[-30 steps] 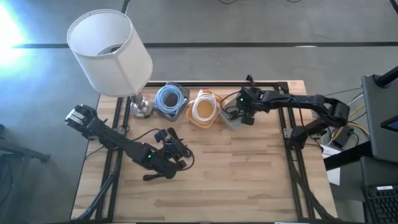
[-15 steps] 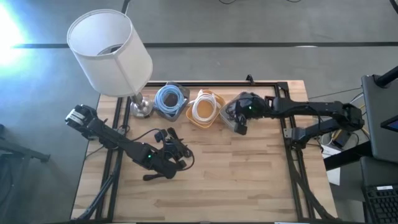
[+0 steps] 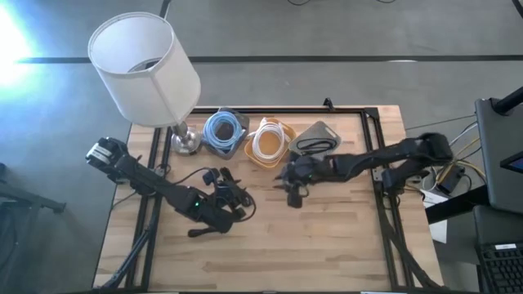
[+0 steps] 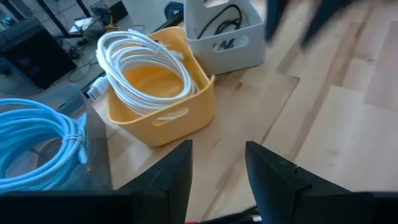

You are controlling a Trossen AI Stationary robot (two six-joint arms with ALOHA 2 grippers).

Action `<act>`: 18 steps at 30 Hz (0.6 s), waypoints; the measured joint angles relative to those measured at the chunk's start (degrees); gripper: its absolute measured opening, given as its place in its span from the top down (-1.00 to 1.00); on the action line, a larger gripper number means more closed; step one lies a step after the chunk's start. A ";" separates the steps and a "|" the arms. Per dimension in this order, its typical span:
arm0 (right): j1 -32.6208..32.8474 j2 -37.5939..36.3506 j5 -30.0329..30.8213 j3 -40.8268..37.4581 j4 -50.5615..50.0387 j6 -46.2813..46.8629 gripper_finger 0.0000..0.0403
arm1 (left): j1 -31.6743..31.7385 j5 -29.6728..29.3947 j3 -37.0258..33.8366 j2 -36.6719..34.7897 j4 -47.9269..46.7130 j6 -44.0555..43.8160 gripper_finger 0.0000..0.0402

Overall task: Pick & Place USB Port
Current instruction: Put the bottom black charger cable into the gray bin

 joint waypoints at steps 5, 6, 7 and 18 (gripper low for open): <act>1.57 7.40 0.17 -0.03 7.62 3.11 0.37 | -0.02 -0.08 0.00 0.02 0.13 0.09 0.25; 1.66 8.30 0.17 -0.03 8.30 3.42 0.37 | 0.11 -0.51 0.00 0.02 0.28 0.62 0.25; 1.67 9.09 0.17 -0.03 8.52 3.48 0.37 | 0.27 -1.58 0.00 0.02 0.26 1.12 0.25; 1.73 8.05 0.37 -0.01 8.06 3.61 0.40 | 0.79 8.11 0.04 0.02 -4.12 -4.37 0.25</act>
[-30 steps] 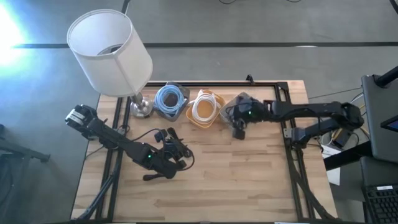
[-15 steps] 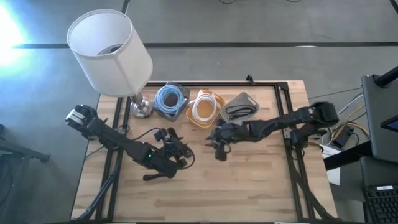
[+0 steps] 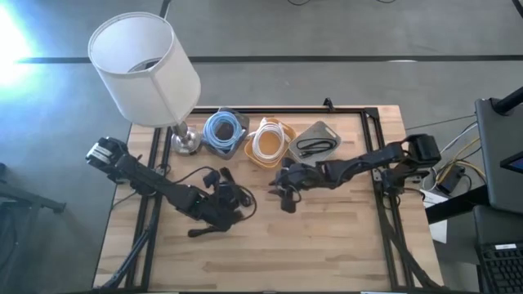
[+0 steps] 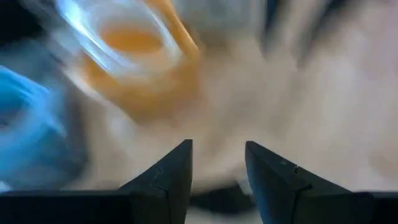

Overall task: Pick & Place USB Port
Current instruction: Put the bottom black charger cable into the gray bin

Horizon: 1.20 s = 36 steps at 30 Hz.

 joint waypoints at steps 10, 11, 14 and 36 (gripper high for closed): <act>0.02 -0.72 -0.07 0.00 -3.74 -0.66 0.43 | -4.01 42.77 -0.22 0.00 -6.20 -8.32 0.26; 0.02 -0.68 -0.14 -0.02 -4.30 -0.68 0.43 | -4.86 42.67 -0.24 0.01 -7.82 -9.61 0.27; 0.02 -0.60 -0.20 0.00 -4.72 -0.76 0.41 | -7.41 40.59 -0.37 0.00 -13.48 -14.52 0.29; 0.02 -0.55 -0.30 0.00 -4.76 -1.67 0.37 | -11.46 35.12 -12.10 -0.20 -3.30 -18.68 0.50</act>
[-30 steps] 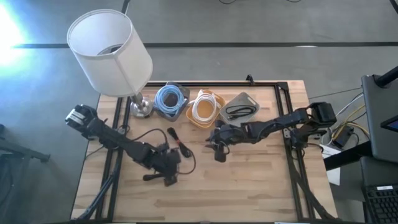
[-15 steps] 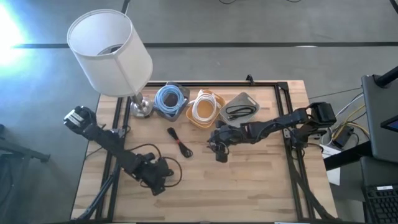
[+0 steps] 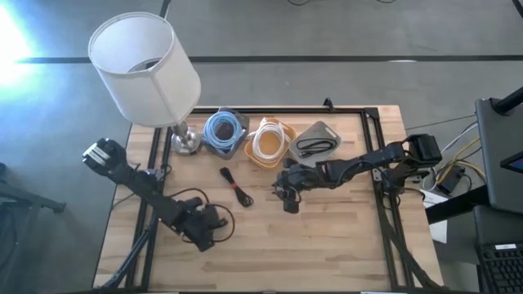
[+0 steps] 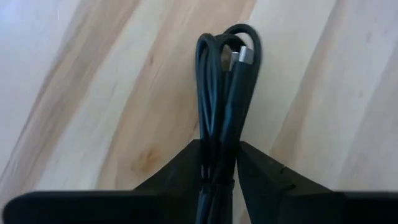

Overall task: Pick & Place USB Port
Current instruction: Put the bottom black charger cable into the gray bin

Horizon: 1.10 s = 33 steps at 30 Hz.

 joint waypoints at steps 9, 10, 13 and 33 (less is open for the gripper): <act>0.16 0.02 -1.42 0.00 3.54 -1.33 0.42 | 0.11 -14.13 -0.68 0.22 13.38 12.16 0.84; 0.22 0.02 -3.09 0.00 4.62 -1.89 0.43 | 0.12 -17.21 -0.87 0.22 14.87 13.73 0.84; 0.28 0.02 -10.10 0.00 7.62 -3.88 0.45 | 0.60 -25.55 -1.00 0.23 17.11 17.85 0.84; 2.78 0.04 -8.55 0.00 13.37 -11.05 0.23 | 3.78 -35.21 -0.93 0.22 38.68 35.83 0.77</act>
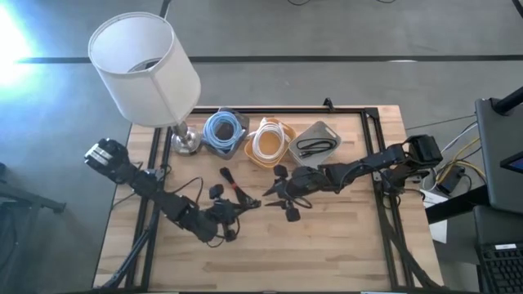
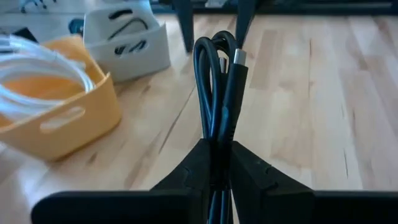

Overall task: Pick & Place USB Port
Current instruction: Put the bottom black charger cable into the gray bin

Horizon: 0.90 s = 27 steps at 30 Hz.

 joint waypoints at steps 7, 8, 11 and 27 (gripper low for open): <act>0.12 0.00 0.07 0.02 1.26 0.02 0.14 | 3.29 0.71 0.02 0.00 2.68 2.81 0.78; 0.10 0.00 0.09 0.02 1.42 0.02 0.14 | 3.81 1.78 0.02 0.01 2.70 2.81 0.78; 0.08 0.00 0.14 0.00 1.96 0.25 0.12 | 5.04 4.30 0.07 0.70 3.43 2.84 0.78; 0.08 0.02 0.17 0.02 2.05 -0.44 0.23 | 5.87 3.91 0.24 4.90 15.13 12.98 0.78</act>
